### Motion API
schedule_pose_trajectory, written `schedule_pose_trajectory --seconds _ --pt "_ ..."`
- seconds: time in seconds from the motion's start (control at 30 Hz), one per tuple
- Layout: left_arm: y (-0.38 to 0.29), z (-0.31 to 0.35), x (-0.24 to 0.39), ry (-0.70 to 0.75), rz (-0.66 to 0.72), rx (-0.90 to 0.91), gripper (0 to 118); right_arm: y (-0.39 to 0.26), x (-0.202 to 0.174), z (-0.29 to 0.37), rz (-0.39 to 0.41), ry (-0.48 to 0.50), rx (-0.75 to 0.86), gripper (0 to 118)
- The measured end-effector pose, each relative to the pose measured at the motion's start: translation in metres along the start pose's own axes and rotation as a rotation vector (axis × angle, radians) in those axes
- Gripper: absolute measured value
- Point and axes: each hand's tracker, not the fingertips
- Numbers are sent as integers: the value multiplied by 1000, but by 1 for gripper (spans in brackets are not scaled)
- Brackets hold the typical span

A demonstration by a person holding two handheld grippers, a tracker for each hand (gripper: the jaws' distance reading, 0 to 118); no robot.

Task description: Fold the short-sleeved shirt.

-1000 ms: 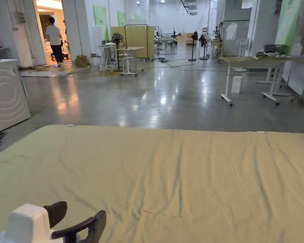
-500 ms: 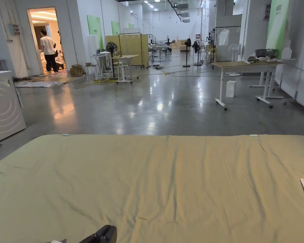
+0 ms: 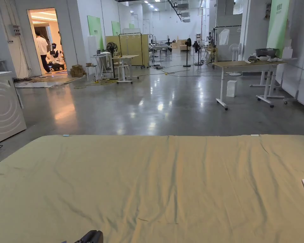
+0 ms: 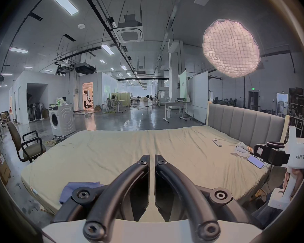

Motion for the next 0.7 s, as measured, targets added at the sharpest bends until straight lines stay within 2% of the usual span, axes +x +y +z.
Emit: schedule_pose_trajectory --seconds 0.07,0.1,0.2,0.23,0.37,0.4,0.43,0.47,0.53,0.7 --pt "0 1 1 1 -5 3 7 0 -2 0 6 6 1 2" --pt "0 1 1 3 -5 4 10 0 -3 0 13 6 1 8" --pt "-1 0 0 2 5 6 46 0 -5 0 34 16 -7 60" --pt "-1 0 0 -2 11 4 60 -1 -6 -1 42 11 -8 73" --pt "-4 0 1 -8 11 16 80 -1 -7 0 40 6 5 83" --pt "-4 0 1 -7 10 20 91 -1 -7 0 33 6 2 89" --pt "-3 0 1 -5 6 19 108 -1 -6 0 31 6 1 98" --pt "-2 0 1 -2 -3 15 118 -1 -6 0 31 2 -3 105" --pt "-2 5 0 4 -15 47 118 0 -6 0 41 -8 -9 117" --pt "0 7 -3 -10 17 49 118 2 -6 2 65 -15 15 118"
